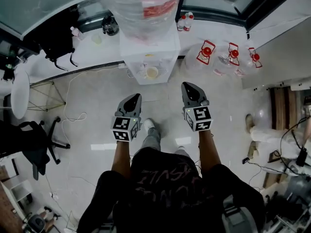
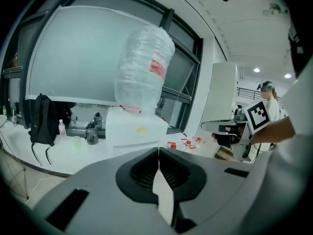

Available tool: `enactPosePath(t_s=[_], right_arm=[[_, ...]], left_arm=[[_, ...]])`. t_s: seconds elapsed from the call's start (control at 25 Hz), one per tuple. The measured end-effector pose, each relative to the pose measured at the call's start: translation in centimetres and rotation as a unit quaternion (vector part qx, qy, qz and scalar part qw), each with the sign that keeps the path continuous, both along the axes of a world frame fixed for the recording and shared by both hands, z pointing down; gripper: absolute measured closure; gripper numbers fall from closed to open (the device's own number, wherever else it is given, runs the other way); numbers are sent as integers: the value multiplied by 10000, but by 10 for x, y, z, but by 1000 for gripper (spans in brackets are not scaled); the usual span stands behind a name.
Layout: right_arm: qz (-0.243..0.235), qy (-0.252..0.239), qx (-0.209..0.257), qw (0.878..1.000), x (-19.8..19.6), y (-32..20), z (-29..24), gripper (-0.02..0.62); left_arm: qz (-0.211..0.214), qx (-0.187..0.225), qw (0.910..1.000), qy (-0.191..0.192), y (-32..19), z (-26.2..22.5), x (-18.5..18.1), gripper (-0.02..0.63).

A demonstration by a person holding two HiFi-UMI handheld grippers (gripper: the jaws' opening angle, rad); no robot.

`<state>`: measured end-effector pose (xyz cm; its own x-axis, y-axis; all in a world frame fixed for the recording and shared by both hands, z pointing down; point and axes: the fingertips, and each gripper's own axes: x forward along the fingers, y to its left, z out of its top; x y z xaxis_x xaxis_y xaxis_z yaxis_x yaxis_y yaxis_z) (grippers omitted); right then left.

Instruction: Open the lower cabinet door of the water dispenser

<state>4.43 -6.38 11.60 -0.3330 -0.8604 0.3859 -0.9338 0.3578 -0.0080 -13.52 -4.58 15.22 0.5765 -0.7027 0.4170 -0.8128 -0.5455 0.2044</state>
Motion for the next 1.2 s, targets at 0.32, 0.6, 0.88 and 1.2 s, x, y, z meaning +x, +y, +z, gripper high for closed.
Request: enactPosePath(t_s=[0.32,0.6,0.88,1.2], right_arm=[[348,0,-145,9993,-2,-22,28,581],[322,-36,-197,9993,10,-30,52,581],[61,-75,-378,9992,21,-39,88,581],[-146,-66,-366,9992,39,-49,138,581]], left_arm=[[315,-368,9988,69,-23,43,-2,588],[532,-560,9970,-54,-22,69,13,588],[342,-577,9976,-172,-32,92,30,589],[86,-584,9979,-285,-46,124,50,588]])
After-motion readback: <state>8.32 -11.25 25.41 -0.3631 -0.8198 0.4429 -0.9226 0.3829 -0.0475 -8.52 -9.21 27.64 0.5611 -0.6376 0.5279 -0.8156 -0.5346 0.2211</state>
